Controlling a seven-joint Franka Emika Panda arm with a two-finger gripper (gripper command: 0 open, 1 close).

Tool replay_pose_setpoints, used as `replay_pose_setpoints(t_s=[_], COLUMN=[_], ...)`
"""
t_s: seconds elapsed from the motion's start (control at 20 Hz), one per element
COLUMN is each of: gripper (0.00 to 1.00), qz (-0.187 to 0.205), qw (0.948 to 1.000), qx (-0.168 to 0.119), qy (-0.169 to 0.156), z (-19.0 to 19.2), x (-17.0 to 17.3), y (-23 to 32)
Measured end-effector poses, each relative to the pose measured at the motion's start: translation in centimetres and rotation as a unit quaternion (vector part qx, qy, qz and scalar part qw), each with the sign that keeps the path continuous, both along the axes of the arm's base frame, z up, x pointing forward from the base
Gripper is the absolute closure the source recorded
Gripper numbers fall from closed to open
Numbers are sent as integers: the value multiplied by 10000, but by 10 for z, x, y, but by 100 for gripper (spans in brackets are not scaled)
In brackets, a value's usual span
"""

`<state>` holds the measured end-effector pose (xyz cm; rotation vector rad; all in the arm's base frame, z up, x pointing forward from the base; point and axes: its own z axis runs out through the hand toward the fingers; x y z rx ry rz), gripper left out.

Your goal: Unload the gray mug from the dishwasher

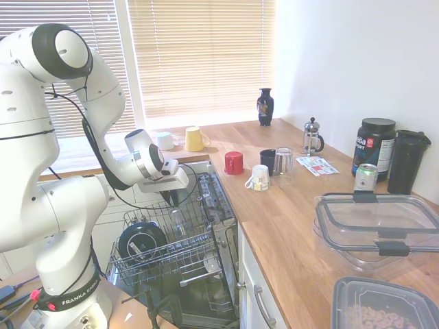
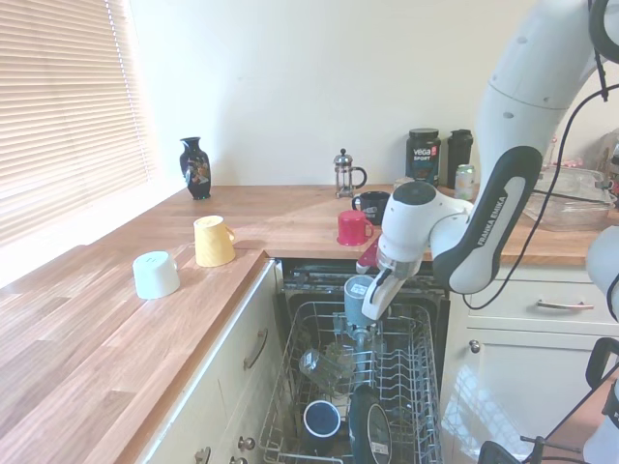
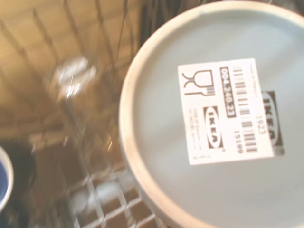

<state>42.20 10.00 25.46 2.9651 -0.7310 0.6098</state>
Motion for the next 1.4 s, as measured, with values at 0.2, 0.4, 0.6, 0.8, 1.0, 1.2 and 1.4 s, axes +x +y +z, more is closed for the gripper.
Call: replay_pose_setpoints(t_s=[0.2, 0.4, 0.6, 0.8, 1.0, 1.2, 1.4], gripper=[100, 100, 100, 100, 100, 100, 100], qz=[-412, -860, -1241, -1526, -1803, -2067, -2179], qw=[9990, 9956, 9914, 9865, 9803, 9737, 9709], qx=[94, 288, 337, 590, 774, 901, 870], qy=[-155, -239, -251, -3, 238, 331, 478], z=[34, 81, 131, 147, 127, 105, 89], x=[31, 49, 36, -2, -30, -32, -21], y=[-27, -63, -112, -159, -188, -211, -232])
